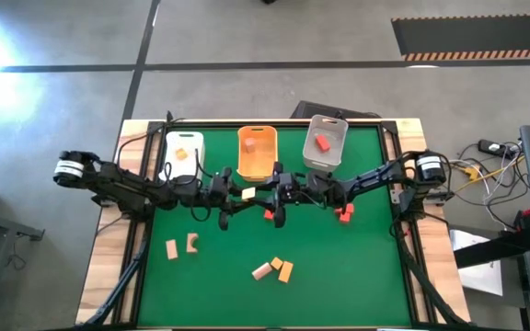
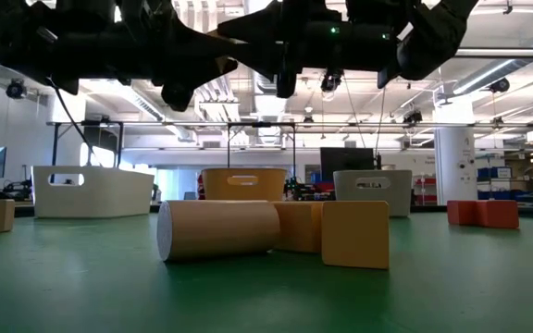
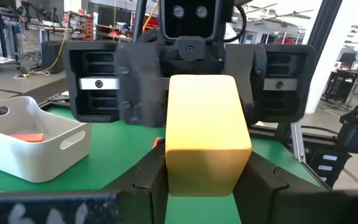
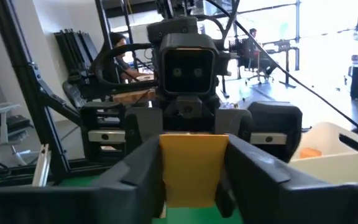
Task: Sort & place blocks by color
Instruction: Put the yellow block into the white bin
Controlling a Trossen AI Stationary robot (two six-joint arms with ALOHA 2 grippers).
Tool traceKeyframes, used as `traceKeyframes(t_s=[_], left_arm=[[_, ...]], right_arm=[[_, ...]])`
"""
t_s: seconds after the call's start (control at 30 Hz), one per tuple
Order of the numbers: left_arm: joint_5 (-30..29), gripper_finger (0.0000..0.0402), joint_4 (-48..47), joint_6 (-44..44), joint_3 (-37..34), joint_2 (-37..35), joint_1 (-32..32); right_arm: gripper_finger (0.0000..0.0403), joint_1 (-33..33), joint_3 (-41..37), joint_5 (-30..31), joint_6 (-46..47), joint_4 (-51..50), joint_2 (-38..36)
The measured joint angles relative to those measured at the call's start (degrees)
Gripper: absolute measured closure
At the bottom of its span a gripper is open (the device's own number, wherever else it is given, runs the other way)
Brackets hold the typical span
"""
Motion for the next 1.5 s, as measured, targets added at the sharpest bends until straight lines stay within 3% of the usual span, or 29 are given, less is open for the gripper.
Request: traceKeyframes(t_s=[0.13,0.3,0.4,0.63,0.77,0.87,1.07,1.27,1.5], left_arm=[[-3.11,0.0286,-6.12,-0.62,0.00,-0.39,1.01],[-18.43,0.0286,-26.10,-7.83,0.02,-4.92,5.25],[-24.92,0.0286,-40.20,-14.57,0.00,-9.82,9.10],[-27.05,0.0286,-72.11,-22.85,6.76,-20.51,17.43],[-31.19,0.0286,-96.09,-29.08,13.10,-22.05,21.94],[-31.41,0.0286,-108.92,-32.88,16.24,-21.02,25.98],[-24.45,0.0286,-112.90,-31.24,15.55,-17.05,30.38],[-23.56,0.0283,-113.10,-30.39,15.13,-12.99,30.38],[-23.60,0.0201,-113.04,-29.71,15.13,-9.75,30.38]], right_arm=[[0.0162,-0.03,-0.02,1.86,0.83,-2.72,-1.17],[0.0125,0.00,-0.02,10.97,0.89,-14.71,-5.58],[0.0126,0.11,-0.02,15.46,1.89,-22.26,-8.38],[0.0152,0.41,0.00,18.32,2.01,-26.61,-11.17],[0.0161,0.39,-0.02,18.35,2.03,-26.80,-11.04],[0.0161,0.39,-0.01,18.36,2.51,-26.87,-10.63],[0.0163,0.59,-0.02,18.37,4.89,-28.44,-10.31],[0.0163,1.27,-0.02,17.88,9.89,-32.96,-10.61],[0.0163,2.44,-0.02,17.79,14.48,-36.91,-11.29]])
